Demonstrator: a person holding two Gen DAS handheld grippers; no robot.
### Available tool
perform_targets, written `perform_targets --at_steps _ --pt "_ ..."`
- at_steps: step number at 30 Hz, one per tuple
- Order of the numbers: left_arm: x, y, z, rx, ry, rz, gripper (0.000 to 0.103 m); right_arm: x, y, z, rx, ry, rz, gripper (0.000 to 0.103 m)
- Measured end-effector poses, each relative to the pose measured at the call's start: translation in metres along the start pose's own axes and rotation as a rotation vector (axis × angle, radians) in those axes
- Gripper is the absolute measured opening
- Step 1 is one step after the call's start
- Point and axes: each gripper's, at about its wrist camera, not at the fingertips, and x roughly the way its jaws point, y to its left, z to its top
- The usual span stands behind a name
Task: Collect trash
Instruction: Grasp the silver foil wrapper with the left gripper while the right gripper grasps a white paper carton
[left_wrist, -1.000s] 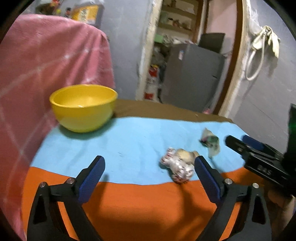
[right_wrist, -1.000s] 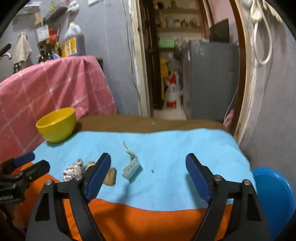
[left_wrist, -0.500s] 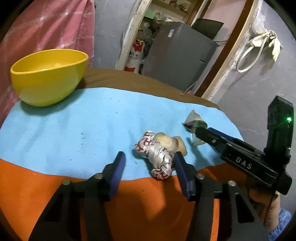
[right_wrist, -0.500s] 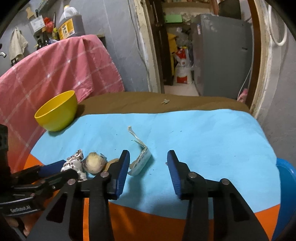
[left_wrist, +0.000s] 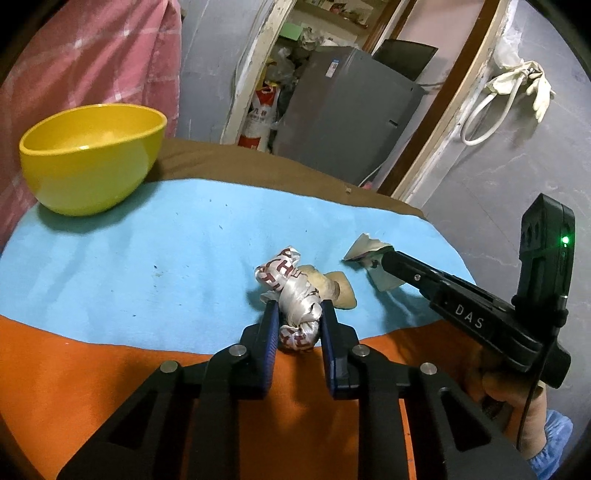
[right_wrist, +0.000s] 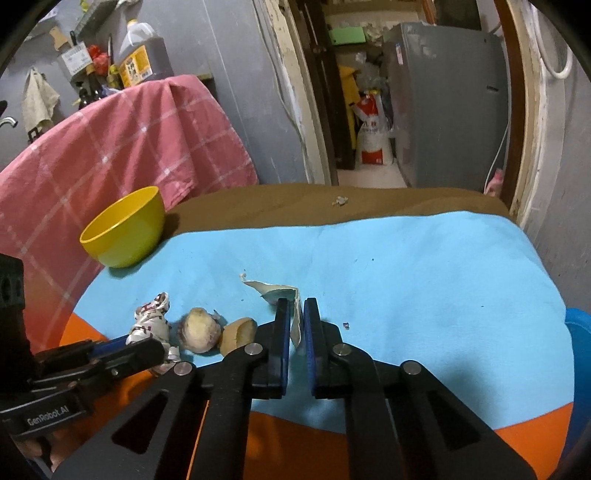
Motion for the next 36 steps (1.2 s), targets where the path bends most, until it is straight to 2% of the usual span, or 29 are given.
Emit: perform_targets --at_steps 6,14,16,17,18,21,26,29,32,33,36 --pt "-0.015 -0.016 0.002 0.033 -0.058 0.017 0.018 -0.015 0.000 -0.002 -0.005 -0.076 0.001 0.005" --pt "-0.015 -0.016 0.002 0.027 -0.055 0.063 0.018 -0.013 0.000 -0.002 -0.005 -0.059 0.018 0.007" --pt "-0.011 -0.013 0.003 0.013 -0.046 0.075 0.018 -0.012 0.000 -0.001 -0.002 -0.053 0.026 0.015" --pt "-0.009 -0.011 0.004 0.005 -0.042 0.080 0.018 -0.012 0.001 -0.001 -0.002 -0.052 0.028 0.026" --pt "-0.008 -0.007 0.003 -0.003 -0.037 0.082 0.018 -0.011 0.002 0.000 -0.005 -0.051 0.031 0.031" --pt "-0.008 0.003 0.001 -0.021 -0.031 0.085 0.018 -0.006 0.007 0.003 -0.022 -0.034 0.040 0.033" --pt "-0.003 0.014 -0.001 -0.042 -0.015 0.081 0.018 0.013 0.017 0.004 -0.058 0.049 0.020 0.039" --pt "0.001 0.017 -0.001 -0.053 -0.005 0.072 0.018 0.019 0.018 0.003 -0.066 0.085 0.006 0.045" --pt "0.002 0.019 0.001 -0.052 -0.004 0.065 0.018 0.024 0.013 0.002 -0.040 0.112 0.027 0.044" --pt "0.002 0.019 0.002 -0.050 -0.003 0.064 0.018 0.025 0.011 0.002 -0.032 0.114 0.039 0.037" --pt "0.002 0.019 0.002 -0.046 -0.002 0.067 0.018 0.024 0.010 0.000 -0.025 0.115 0.054 0.036"
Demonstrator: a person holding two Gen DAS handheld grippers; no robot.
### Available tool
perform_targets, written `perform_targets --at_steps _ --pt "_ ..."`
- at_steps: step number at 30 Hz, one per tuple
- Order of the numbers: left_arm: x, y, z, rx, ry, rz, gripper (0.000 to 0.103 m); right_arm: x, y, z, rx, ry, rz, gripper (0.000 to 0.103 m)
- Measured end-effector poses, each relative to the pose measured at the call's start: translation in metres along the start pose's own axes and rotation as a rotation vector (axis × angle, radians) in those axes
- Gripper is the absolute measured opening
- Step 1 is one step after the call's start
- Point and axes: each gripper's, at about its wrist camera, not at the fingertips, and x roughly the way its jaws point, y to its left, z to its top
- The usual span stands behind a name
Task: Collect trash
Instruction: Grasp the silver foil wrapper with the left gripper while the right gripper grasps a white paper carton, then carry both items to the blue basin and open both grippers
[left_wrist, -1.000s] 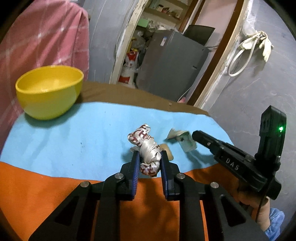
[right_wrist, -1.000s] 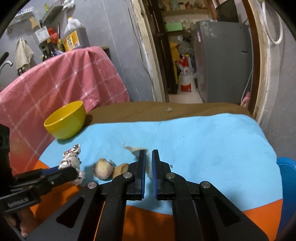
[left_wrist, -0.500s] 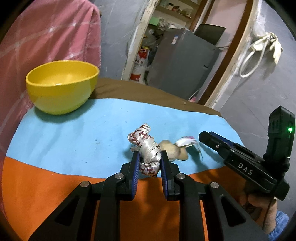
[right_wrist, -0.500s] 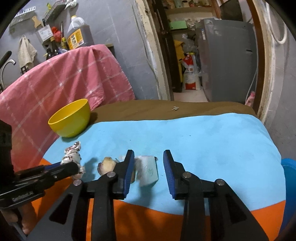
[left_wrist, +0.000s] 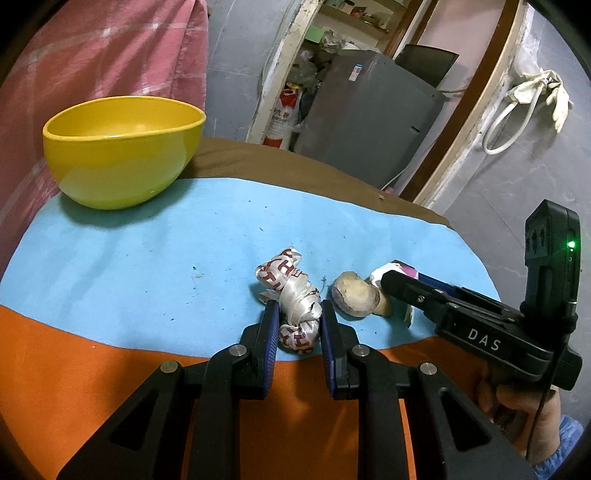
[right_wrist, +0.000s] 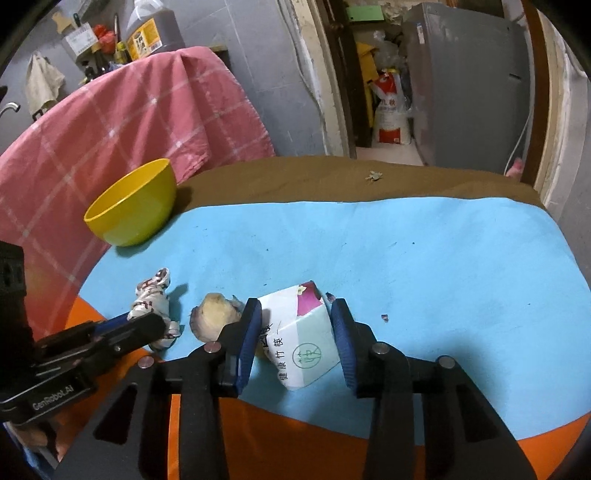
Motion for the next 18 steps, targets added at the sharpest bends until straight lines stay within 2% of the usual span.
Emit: perform_targets --at_steps 4,8,11,18 --pt "-0.002 -0.001 -0.001 0.005 -0.005 0.004 0.018 -0.002 0.006 -0.002 -0.019 -0.011 -0.008 0.035" --pt "-0.010 -0.010 -0.003 0.040 -0.047 0.011 0.018 -0.012 0.008 -0.006 -0.032 -0.064 -0.013 0.035" --pt "-0.019 -0.022 -0.005 0.077 -0.098 0.010 0.018 -0.027 0.010 -0.009 -0.039 -0.143 -0.019 0.035" --pt "-0.043 -0.063 -0.003 0.170 -0.232 -0.040 0.018 -0.094 0.004 -0.017 -0.067 -0.402 -0.078 0.035"
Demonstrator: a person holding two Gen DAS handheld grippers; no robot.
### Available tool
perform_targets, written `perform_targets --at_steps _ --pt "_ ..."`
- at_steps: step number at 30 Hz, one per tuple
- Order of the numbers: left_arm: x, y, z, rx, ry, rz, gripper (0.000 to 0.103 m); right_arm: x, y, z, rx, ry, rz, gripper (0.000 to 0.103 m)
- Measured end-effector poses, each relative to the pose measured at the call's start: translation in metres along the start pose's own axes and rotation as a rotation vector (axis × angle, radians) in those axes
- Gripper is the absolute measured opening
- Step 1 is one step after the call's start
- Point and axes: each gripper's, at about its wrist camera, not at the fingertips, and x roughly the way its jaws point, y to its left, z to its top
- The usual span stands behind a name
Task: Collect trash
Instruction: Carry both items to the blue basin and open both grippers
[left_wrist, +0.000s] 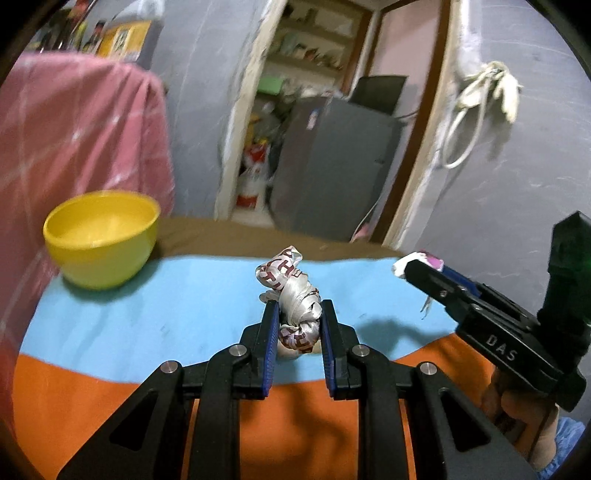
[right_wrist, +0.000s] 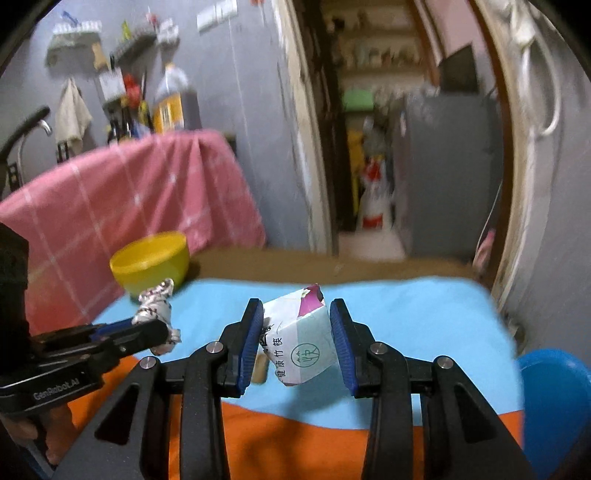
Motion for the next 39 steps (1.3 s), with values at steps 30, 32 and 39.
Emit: perform_targets --at_steps 30,32,39 --pt "0.082 -0.243 -0.007 0.247 0.167 -0.396 0.018 -0.183 -0.153 -0.035 0.239 -0.209 -0.553 0.035" --pt "0.091 -0.251 -0.017 0.248 0.202 -0.399 0.018 -0.185 -0.164 -0.040 0.272 -0.181 -0.568 0.035" --pt "0.126 -0.269 -0.042 0.255 0.333 -0.398 0.018 -0.183 -0.183 -0.052 0.324 -0.099 -0.582 0.036"
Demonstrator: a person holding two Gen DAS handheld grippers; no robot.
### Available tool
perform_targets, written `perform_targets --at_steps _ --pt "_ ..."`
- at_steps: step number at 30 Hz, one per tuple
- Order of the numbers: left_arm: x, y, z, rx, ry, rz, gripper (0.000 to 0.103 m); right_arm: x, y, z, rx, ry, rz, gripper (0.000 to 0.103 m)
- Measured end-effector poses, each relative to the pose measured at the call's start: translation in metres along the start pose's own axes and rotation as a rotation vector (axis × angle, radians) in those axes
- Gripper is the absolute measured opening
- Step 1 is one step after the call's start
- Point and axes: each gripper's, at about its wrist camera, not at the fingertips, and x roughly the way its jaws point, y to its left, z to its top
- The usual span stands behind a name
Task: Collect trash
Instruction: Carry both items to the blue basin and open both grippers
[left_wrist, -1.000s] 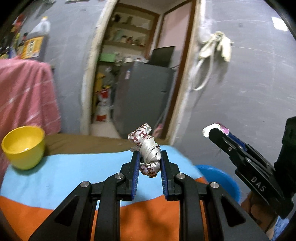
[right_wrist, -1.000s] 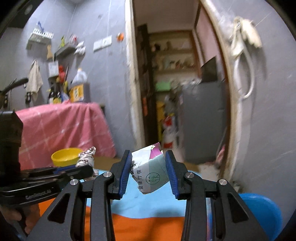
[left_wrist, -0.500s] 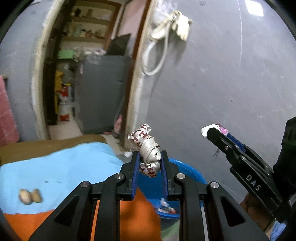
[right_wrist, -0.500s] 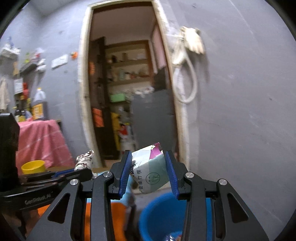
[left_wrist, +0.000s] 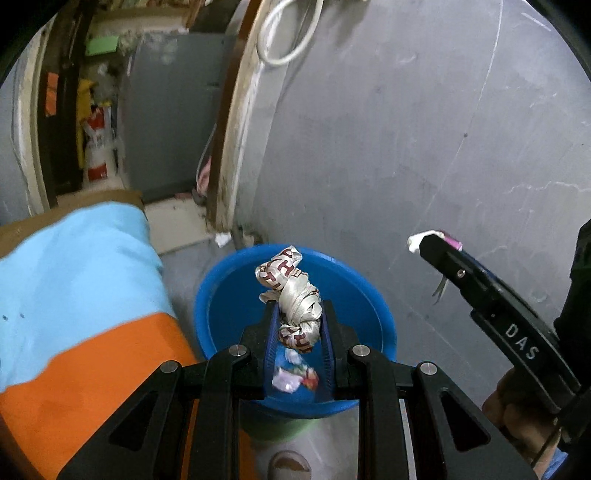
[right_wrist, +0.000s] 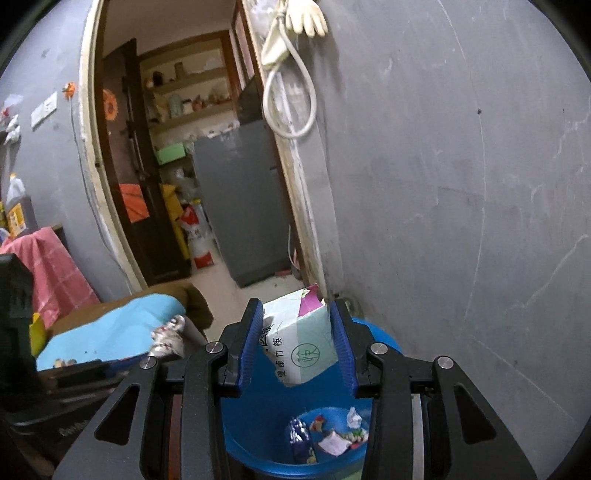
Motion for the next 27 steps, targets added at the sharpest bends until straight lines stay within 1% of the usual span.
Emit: perform_targets --at_steps 4,9,13,14,16,18,20,23,27 --pt "0.017 0.000 -0.007 -0.023 0.053 -0.008 0.018 0.005 -0.005 -0.003 0.006 0.034 -0.004 0.036" --pt "0.029 0.004 -0.009 -0.026 0.085 0.002 0.018 0.009 -0.008 -0.004 0.010 0.062 -0.006 0.036" --pt "0.031 0.007 -0.012 -0.045 0.104 0.002 0.020 0.018 -0.013 -0.005 0.018 0.089 -0.009 0.038" --pt "0.036 0.008 -0.005 -0.053 0.108 0.004 0.020 0.020 -0.014 -0.006 0.023 0.098 -0.009 0.038" --pt "0.036 0.011 -0.007 -0.064 0.115 -0.003 0.021 0.024 -0.015 -0.006 0.030 0.112 -0.012 0.038" --pt "0.033 0.012 -0.008 -0.065 0.120 -0.005 0.024 0.027 -0.017 -0.007 0.039 0.127 -0.012 0.038" --pt "0.030 0.013 -0.006 -0.063 0.116 -0.004 0.030 0.029 -0.018 -0.007 0.046 0.137 -0.012 0.038" --pt "0.030 0.014 -0.006 -0.066 0.111 -0.004 0.033 0.031 -0.020 -0.007 0.052 0.144 -0.012 0.039" --pt "0.024 0.016 -0.007 -0.062 0.094 0.014 0.036 0.030 -0.022 -0.007 0.055 0.145 -0.016 0.043"
